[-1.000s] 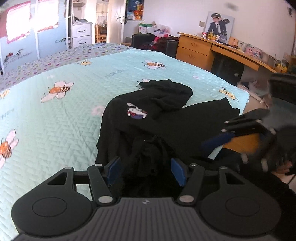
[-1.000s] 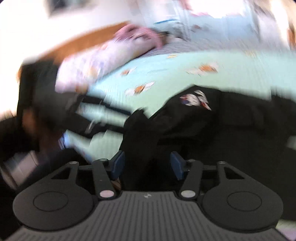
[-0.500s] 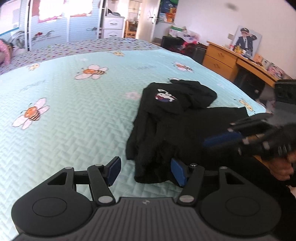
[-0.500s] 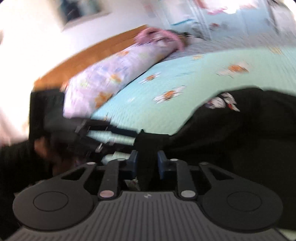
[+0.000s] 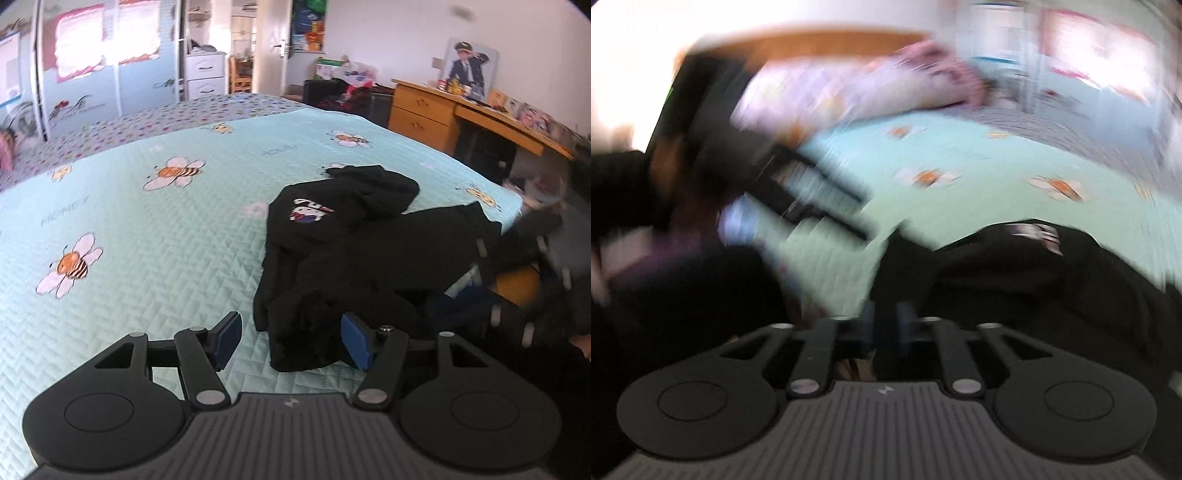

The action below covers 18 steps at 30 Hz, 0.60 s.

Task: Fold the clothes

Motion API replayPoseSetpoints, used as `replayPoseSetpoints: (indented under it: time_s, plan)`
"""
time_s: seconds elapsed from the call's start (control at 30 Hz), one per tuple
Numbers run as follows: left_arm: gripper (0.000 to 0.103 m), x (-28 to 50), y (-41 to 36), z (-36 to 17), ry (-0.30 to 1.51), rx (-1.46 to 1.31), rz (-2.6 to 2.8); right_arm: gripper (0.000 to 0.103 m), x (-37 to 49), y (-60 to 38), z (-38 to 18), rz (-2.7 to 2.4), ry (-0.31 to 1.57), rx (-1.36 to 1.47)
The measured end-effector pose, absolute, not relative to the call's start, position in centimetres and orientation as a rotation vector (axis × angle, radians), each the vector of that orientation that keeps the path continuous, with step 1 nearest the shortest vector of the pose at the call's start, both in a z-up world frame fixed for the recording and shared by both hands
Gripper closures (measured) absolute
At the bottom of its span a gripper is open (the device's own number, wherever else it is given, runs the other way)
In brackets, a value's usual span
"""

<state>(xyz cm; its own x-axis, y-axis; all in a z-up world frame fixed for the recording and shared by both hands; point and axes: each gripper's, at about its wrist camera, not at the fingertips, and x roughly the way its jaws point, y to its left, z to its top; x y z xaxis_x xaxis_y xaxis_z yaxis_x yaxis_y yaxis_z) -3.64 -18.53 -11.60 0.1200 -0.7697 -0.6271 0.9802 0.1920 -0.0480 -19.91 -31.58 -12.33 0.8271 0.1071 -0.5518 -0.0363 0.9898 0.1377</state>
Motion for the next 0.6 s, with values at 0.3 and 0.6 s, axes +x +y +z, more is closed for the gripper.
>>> replayPoseSetpoints:
  time_s: [0.3,0.6]
  plan:
    - [0.04,-5.7,-20.6,-11.6,0.505,0.684,-1.393,0.05,-17.1,-37.0,-15.5,0.137,0.594,0.633]
    - [0.04,-5.7,-22.3,-11.5,0.357,0.846,-1.529,0.096,-19.2,-32.6,-14.7,0.183,0.606,0.34]
